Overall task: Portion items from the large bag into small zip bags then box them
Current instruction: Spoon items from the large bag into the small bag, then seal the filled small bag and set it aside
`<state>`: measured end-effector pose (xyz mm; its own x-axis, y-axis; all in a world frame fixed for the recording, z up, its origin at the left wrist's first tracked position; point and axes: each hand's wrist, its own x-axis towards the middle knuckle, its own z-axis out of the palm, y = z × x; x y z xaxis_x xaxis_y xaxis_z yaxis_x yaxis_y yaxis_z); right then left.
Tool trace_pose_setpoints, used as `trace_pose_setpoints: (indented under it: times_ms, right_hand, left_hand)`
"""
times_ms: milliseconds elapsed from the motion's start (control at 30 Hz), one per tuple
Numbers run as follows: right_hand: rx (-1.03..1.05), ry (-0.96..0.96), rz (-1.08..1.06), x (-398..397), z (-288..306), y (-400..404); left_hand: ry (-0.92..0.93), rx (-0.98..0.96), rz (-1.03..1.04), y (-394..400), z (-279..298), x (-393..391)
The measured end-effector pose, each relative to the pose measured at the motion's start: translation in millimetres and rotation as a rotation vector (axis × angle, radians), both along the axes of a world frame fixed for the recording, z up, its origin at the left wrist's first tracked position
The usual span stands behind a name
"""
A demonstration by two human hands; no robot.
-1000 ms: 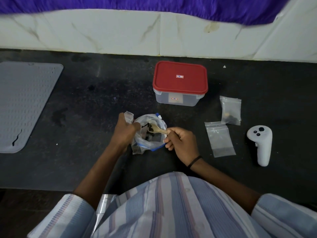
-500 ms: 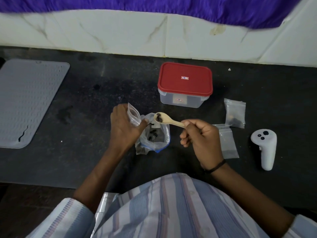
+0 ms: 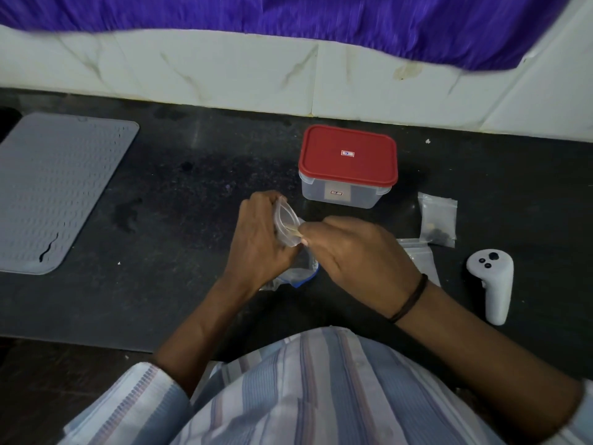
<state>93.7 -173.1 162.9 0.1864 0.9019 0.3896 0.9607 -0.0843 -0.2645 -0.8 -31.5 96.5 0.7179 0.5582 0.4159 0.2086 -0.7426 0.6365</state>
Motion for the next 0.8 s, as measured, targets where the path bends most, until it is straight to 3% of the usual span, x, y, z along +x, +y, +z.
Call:
trace_pose_setpoints:
  times_ms: [133,300,600,800]
  right_hand:
    - [0.073,-0.298,0.023,4,0,-4]
    - [0.305,-0.200,-0.102,9,-6,-18]
    - [-0.173,-0.146,-0.035,18,-97,-12]
    - [-0.284,0.046,-0.033,13,-101,-16]
  left_hand:
    - [-0.045,-0.117,-0.030,2,-2,1]
    - [-0.101,-0.258,0.064,10,-7,-4]
    - [-0.322,-0.340,0.064,7,0,-9]
    - [-0.382,-0.517,0.075,4,4,6]
